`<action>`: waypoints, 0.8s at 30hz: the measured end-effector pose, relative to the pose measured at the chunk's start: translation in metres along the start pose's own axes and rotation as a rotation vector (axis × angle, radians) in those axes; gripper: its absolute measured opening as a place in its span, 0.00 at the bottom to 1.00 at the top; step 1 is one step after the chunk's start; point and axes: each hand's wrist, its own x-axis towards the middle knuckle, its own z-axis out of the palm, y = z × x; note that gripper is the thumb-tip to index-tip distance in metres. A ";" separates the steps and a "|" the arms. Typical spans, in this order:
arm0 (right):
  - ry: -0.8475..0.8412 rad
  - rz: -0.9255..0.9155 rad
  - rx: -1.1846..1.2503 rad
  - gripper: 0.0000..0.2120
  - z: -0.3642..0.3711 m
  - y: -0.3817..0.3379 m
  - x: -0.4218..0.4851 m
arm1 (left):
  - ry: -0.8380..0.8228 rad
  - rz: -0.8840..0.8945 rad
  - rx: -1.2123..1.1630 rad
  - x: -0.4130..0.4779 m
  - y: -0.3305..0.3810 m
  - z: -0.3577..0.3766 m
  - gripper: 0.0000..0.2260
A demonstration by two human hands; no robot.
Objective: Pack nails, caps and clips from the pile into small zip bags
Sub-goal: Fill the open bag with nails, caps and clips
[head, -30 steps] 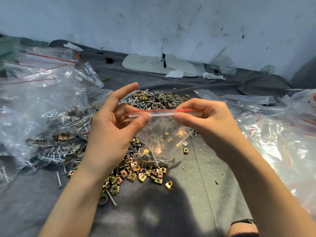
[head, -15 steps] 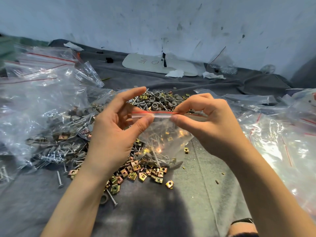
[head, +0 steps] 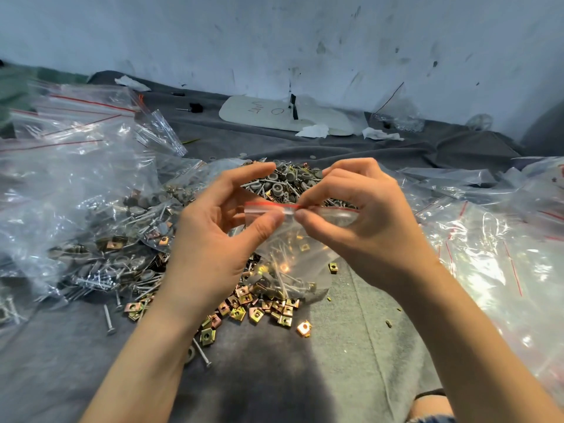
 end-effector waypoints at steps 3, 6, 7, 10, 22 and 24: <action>0.012 -0.019 -0.060 0.03 0.000 0.001 0.000 | -0.012 0.011 0.013 0.000 0.000 0.002 0.19; 0.034 -0.030 -0.107 0.03 0.002 0.001 0.000 | -0.003 0.013 -0.009 -0.001 -0.001 0.006 0.18; 0.040 -0.036 -0.117 0.03 0.003 0.001 0.000 | 0.003 0.017 -0.011 -0.001 -0.001 0.008 0.17; 0.055 -0.050 -0.141 0.05 0.005 0.000 0.001 | 0.023 0.043 0.014 -0.001 -0.003 0.010 0.18; 0.024 -0.073 -0.103 0.05 0.006 0.000 0.001 | 0.049 0.116 0.040 -0.003 -0.006 0.009 0.27; 0.025 -0.070 -0.080 0.07 0.004 0.002 0.002 | 0.056 0.088 0.028 -0.002 -0.005 0.009 0.26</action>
